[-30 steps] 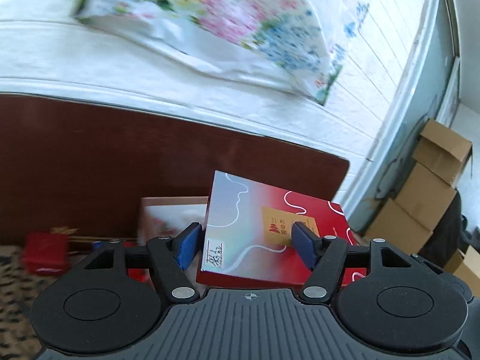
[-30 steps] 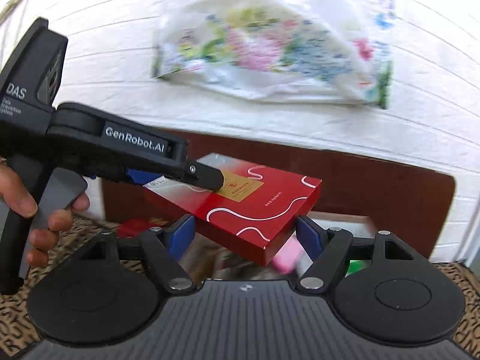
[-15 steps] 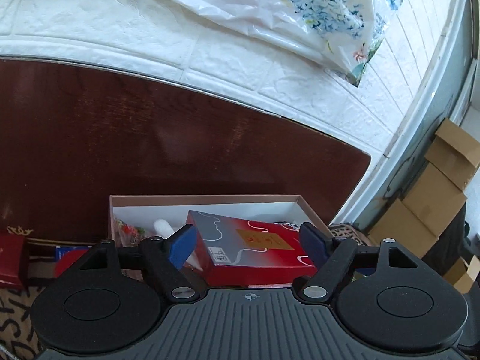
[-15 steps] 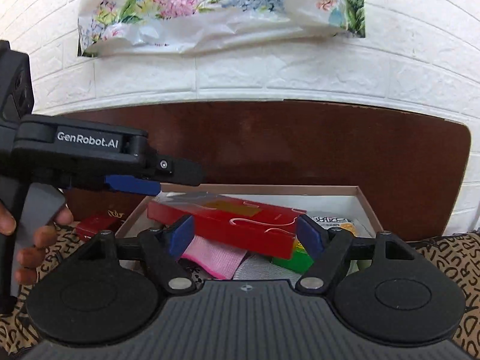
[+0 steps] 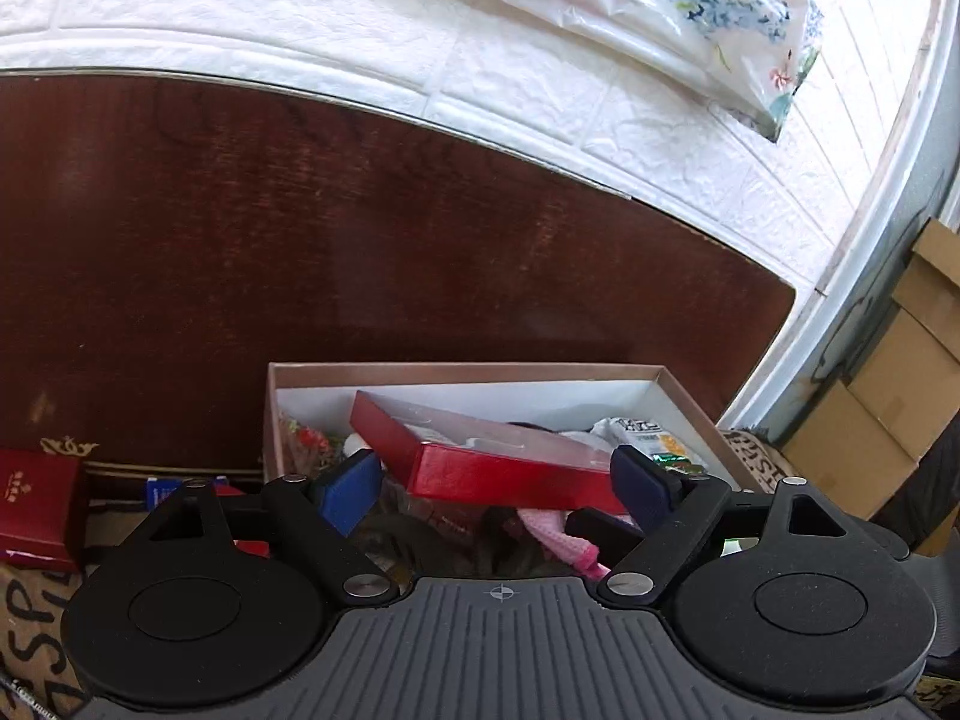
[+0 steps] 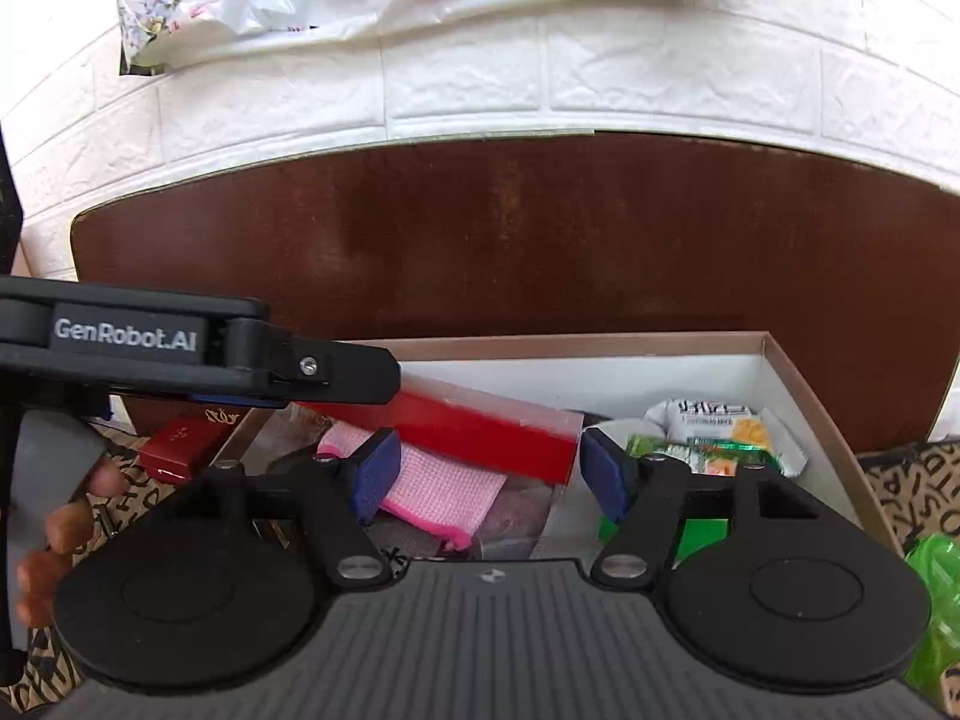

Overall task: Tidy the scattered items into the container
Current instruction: 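Open the right gripper to drop the gift box into the box, then move the right gripper back toward the black marker and red tube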

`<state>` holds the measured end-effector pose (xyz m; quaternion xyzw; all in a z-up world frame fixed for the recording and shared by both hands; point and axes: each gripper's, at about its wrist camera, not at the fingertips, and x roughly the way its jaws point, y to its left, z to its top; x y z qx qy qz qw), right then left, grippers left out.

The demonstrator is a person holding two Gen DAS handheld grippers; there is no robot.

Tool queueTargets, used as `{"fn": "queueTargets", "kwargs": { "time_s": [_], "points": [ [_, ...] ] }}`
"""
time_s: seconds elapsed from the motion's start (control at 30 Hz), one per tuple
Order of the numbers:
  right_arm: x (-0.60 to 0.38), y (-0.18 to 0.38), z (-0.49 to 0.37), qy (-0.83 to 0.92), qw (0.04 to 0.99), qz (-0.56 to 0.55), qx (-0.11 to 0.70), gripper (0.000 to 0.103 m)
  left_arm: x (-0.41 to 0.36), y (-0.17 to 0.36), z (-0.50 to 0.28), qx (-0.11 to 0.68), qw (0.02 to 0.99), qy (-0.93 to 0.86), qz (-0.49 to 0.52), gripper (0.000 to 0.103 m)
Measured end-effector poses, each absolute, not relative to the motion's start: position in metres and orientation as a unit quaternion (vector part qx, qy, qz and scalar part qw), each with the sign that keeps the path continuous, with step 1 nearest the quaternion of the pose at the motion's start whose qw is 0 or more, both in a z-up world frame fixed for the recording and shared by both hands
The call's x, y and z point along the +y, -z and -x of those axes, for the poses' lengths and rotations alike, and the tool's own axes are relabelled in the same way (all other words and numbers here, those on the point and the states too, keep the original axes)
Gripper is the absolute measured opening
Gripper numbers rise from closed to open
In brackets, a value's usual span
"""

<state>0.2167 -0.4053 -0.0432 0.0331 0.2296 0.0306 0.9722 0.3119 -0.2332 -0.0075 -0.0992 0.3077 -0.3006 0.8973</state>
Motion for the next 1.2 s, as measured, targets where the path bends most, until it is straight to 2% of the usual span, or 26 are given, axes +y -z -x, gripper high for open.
{"fn": "queueTargets", "kwargs": {
  "time_s": [0.07, 0.17, 0.2, 0.3, 0.7, 1.2],
  "points": [
    [-0.405, 0.044, -0.213, -0.026, 0.973, -0.032, 0.226, 0.075, -0.230, 0.008, -0.307, 0.302, 0.900, 0.299, 0.095, 0.098],
    [-0.404, 0.039, -0.204, -0.020, 0.976, -0.026, 0.215, 0.088, -0.227, 0.003, -0.295, 0.287, 0.906, 0.299, 0.085, 0.103],
    [-0.403, 0.036, -0.201, -0.016, 0.978, -0.023, 0.209, 0.094, -0.227, 0.001, -0.290, 0.284, 0.907, 0.302, 0.080, 0.103],
    [-0.400, 0.027, -0.189, -0.012, 0.981, -0.023, 0.194, 0.100, -0.228, -0.007, -0.274, 0.275, 0.906, 0.315, 0.060, 0.103],
    [-0.356, 0.009, -0.130, -0.030, 0.982, 0.000, 0.188, 0.102, -0.206, -0.029, -0.191, 0.250, 0.920, 0.300, 0.028, 0.103],
    [-0.288, 0.011, -0.075, -0.075, 0.978, -0.006, 0.193, 0.103, -0.132, -0.028, -0.116, 0.255, 0.935, 0.240, 0.056, 0.103]
  ]
}}
